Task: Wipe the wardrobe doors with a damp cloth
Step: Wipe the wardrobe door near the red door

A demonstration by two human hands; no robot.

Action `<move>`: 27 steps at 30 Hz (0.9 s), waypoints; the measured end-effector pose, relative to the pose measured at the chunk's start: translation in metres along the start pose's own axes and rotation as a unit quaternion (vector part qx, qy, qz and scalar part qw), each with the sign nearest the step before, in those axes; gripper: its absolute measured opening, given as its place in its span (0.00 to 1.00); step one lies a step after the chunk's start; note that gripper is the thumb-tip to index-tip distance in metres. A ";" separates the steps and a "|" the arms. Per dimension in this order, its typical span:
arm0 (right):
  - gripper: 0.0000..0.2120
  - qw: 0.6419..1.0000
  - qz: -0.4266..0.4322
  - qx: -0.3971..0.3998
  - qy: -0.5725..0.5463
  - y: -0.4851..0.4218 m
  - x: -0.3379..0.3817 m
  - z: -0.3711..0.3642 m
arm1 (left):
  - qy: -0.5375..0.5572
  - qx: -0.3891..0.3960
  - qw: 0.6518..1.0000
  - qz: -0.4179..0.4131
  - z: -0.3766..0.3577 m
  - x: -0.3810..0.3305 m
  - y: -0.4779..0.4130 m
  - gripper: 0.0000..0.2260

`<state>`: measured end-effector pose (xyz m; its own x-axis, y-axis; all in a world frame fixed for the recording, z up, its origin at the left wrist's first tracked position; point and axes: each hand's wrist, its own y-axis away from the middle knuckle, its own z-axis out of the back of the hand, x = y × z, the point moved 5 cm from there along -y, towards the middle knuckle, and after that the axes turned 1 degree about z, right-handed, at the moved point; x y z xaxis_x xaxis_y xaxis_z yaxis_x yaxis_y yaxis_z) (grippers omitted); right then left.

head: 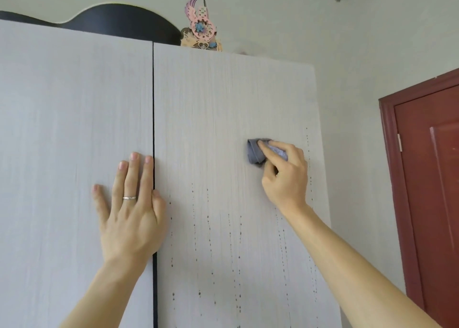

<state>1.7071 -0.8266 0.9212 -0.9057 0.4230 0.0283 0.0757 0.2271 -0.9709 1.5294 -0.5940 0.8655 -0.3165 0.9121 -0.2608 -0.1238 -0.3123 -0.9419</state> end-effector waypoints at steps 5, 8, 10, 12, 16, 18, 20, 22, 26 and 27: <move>0.20 0.993 0.112 0.044 0.013 0.056 -0.007 0.021 | -0.002 0.001 1.000 -0.002 0.003 -0.003 0.001 0.28; 0.20 0.980 0.169 0.095 0.036 0.026 -0.012 0.021 | -0.009 0.001 1.000 0.003 0.005 -0.002 0.002 0.28; 0.20 0.983 0.147 0.105 0.040 -0.012 -0.021 0.017 | -0.012 0.001 1.000 0.011 0.006 -0.002 0.003 0.28; 0.20 0.989 0.109 0.092 0.041 -0.055 -0.033 0.014 | -0.021 0.002 1.000 0.014 0.006 -0.005 0.006 0.28; 0.21 0.996 -0.008 0.081 0.029 -0.112 -0.062 0.012 | -0.022 0.001 0.999 0.024 0.007 -0.005 0.009 0.28; 0.21 0.997 -0.035 0.067 0.003 -0.116 -0.072 0.012 | -0.012 -0.010 0.999 0.033 0.008 -0.007 0.010 0.28; 0.21 0.998 -0.050 0.040 -0.022 -0.100 -0.080 0.017 | -0.010 -0.020 0.999 0.041 0.007 -0.009 0.010 0.28; 0.21 0.998 -0.053 0.013 -0.036 -0.065 -0.084 0.023 | -0.005 -0.026 0.998 0.048 0.009 -0.010 0.009 0.28; 0.20 0.999 0.033 0.025 -0.017 0.021 -0.083 0.037 | -0.015 -0.016 0.999 0.044 0.010 -0.013 0.009 0.28; 0.21 0.998 0.051 0.041 -0.015 0.034 -0.081 0.037 | -0.014 -0.018 0.999 0.047 0.012 -0.013 0.005 0.28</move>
<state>1.7673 -0.8851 0.8768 -0.9068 0.4144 -0.0779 0.1350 0.1102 -0.9847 1.5213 -0.6110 0.8665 -0.3515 0.8714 -0.3421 -0.0598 -0.3855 -0.9208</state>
